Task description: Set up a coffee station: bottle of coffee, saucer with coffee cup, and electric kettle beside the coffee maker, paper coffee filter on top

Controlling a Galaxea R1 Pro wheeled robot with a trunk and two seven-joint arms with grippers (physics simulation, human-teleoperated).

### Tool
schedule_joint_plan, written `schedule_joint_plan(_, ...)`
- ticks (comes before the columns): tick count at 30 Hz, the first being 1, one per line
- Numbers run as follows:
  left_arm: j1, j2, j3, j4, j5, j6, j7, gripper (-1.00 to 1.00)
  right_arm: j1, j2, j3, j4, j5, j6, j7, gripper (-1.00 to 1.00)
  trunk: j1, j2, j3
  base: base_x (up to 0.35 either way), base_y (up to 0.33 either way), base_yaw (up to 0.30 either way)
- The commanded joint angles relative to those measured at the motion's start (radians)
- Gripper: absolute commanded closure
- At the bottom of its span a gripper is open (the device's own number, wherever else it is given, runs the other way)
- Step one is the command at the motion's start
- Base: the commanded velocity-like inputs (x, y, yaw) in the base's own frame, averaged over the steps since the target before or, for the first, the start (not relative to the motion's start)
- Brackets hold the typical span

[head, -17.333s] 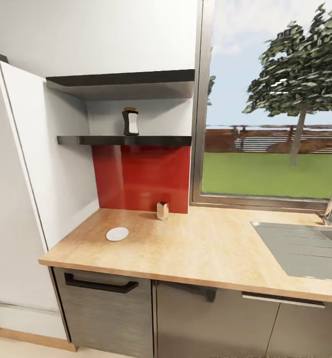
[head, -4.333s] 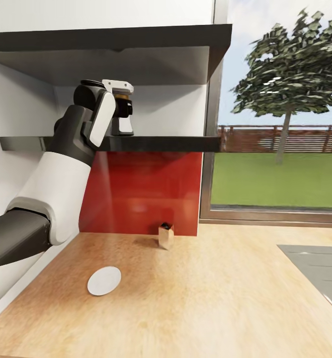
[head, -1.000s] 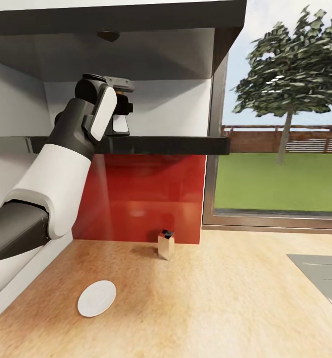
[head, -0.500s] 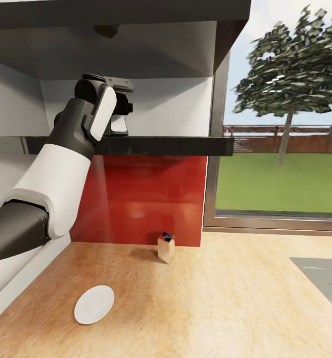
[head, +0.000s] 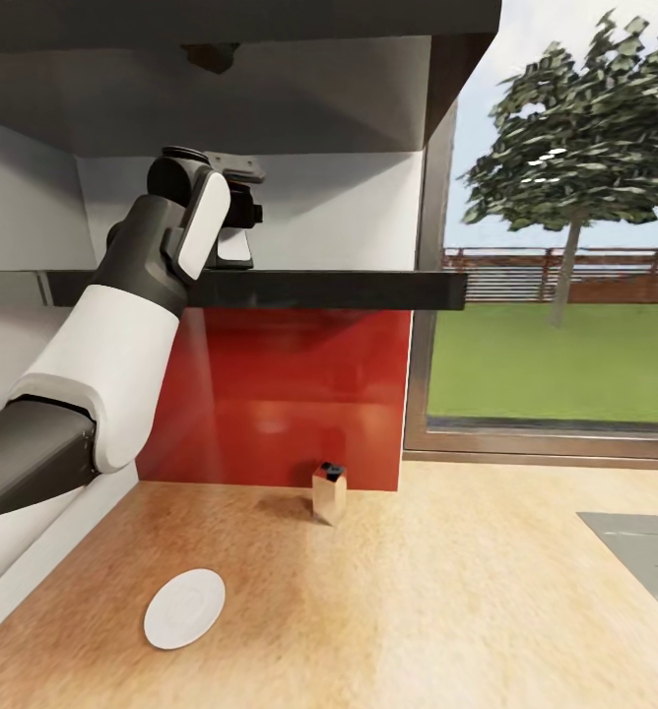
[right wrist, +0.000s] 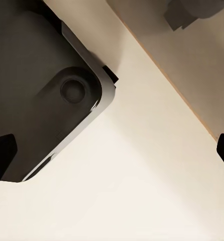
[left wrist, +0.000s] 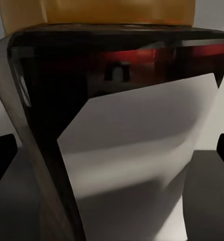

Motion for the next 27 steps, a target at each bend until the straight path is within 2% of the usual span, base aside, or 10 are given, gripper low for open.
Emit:
schedule_joint_plan(1,-0.001,0.001,-0.002,0.0,0.011,0.002,0.01,-1.0,-0.002,0.0,0.001,0.003,-0.002,-0.005,0.001,-1.0,0.0,-0.001,-0.002,0.009,0.0,0.0)
schedule_joint_plan(25,-0.001,0.001,0.0,0.002,0.009,0.002,0.014,-1.0,-0.002,0.0,0.001,0.003,-0.002,-0.005,0.001,-1.0,0.0,-0.001,-0.002,0.001,0.0,0.0)
schedule_joint_plan(26,-0.001,0.001,0.0,0.003,0.009,0.002,0.015,1.0,-0.002,0.0,0.001,0.003,-0.002,-0.005,0.001,-1.0,0.0,-0.001,-0.002,0.0,0.0,0.0)
schedule_joint_plan(27,-0.001,0.002,0.0,0.003,0.009,0.002,0.016,1.0,-0.002,0.0,0.001,0.003,-0.002,-0.005,0.001,-1.0,0.0,-0.001,-0.002,0.0,0.0,0.0)
